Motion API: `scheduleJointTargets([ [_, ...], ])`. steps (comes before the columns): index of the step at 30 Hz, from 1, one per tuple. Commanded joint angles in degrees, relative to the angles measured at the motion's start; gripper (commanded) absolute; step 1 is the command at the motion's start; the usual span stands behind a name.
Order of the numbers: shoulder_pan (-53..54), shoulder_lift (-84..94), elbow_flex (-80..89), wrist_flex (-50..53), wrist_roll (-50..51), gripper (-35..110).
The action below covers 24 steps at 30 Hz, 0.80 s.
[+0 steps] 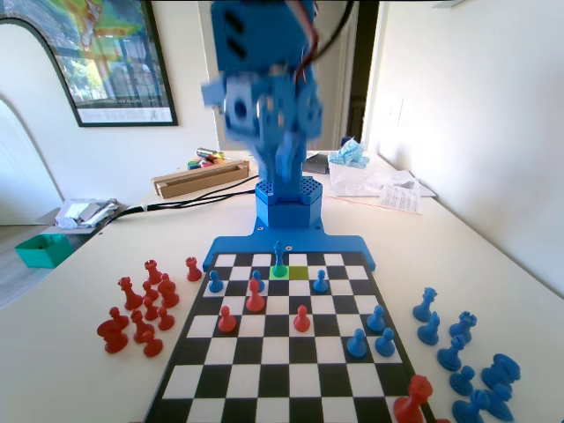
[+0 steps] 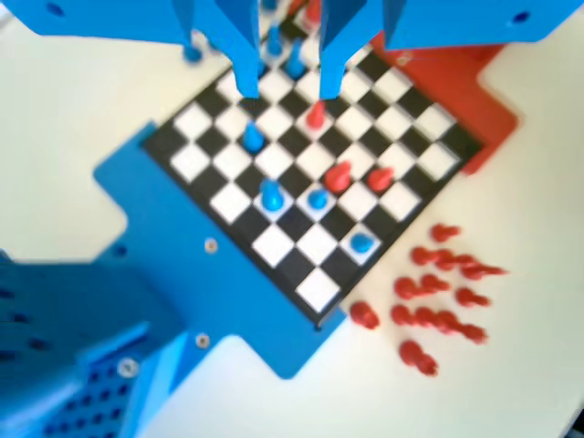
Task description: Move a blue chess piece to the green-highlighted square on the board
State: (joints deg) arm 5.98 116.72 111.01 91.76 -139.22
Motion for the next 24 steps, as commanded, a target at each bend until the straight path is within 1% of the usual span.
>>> scheduleJointTargets([
  [1, -2.02, 5.45, -12.04, 8.17, 7.82, 8],
  [6, -4.22, 9.40, -16.96, 11.34, 19.16, 6],
  [12, -4.57, 17.67, -15.29, 13.62, 28.04, 4],
  [17, -4.48, 25.93, -9.32, 13.97, 32.26, 3],
  [24, -4.92, 39.64, 3.08, 9.49, 34.98, 1],
])
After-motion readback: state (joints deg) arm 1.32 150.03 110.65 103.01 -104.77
